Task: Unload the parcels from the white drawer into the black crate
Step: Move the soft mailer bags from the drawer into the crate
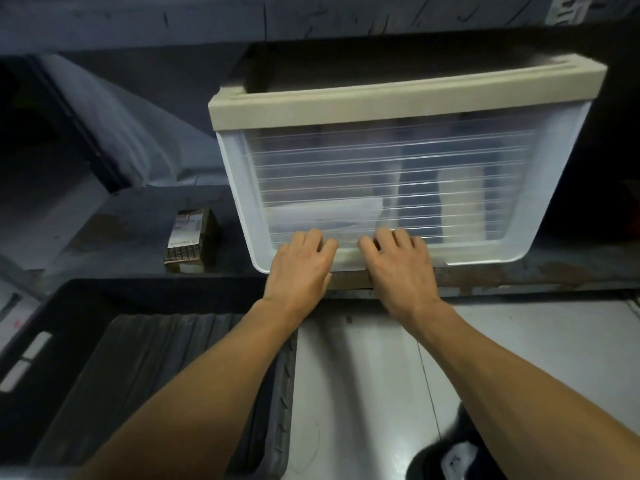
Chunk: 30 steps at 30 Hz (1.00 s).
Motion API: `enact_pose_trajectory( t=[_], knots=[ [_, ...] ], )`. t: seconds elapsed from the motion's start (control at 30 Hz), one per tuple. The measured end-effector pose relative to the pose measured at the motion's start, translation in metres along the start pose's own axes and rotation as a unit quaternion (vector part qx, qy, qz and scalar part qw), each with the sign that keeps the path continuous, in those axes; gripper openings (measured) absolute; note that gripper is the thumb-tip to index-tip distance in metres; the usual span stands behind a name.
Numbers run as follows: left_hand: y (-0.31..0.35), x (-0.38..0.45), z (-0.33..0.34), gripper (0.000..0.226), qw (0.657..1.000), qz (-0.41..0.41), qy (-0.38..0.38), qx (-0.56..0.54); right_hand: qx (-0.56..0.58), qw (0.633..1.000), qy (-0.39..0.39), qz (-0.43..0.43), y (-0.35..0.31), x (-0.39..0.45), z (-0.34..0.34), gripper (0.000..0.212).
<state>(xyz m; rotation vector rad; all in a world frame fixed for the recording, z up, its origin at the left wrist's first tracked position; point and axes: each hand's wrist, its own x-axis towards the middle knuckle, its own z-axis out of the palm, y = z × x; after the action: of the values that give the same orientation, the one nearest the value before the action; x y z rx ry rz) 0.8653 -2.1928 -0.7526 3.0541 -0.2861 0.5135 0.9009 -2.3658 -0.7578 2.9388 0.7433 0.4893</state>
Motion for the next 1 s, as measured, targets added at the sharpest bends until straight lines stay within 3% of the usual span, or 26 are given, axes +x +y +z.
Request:
enact_pose_trajectory(
  t=[0.17,0.4,0.5,0.67,0.9,1.0],
  knots=[
    [-0.001,0.002,0.002,0.044,0.997,0.034,0.027,0.06,-0.036,0.999,0.017,-0.029,0.004,-0.002,0.006,0.051],
    [0.008,0.003,-0.011,0.03,0.999,0.011,-0.007,0.049,-0.073,0.997,0.002,-0.037,0.001,-0.003,-0.006,0.061],
    [0.008,-0.003,-0.017,0.022,0.999,0.014,-0.016,0.046,-0.072,0.995,0.043,-0.051,0.003,-0.01,-0.005,0.052],
    [0.001,-0.025,-0.031,0.033,0.992,0.105,0.021,0.072,-0.05,0.985,0.138,-0.091,0.009,-0.041,-0.014,0.024],
    [0.003,-0.046,-0.069,0.029,0.98,0.167,0.063,0.091,-0.032,0.98,0.153,-0.125,0.01,-0.066,-0.058,0.034],
    [0.004,-0.056,-0.089,0.029,0.979,0.17,0.088,0.076,-0.015,0.97,0.207,-0.129,0.014,-0.079,-0.077,0.035]
  ],
)
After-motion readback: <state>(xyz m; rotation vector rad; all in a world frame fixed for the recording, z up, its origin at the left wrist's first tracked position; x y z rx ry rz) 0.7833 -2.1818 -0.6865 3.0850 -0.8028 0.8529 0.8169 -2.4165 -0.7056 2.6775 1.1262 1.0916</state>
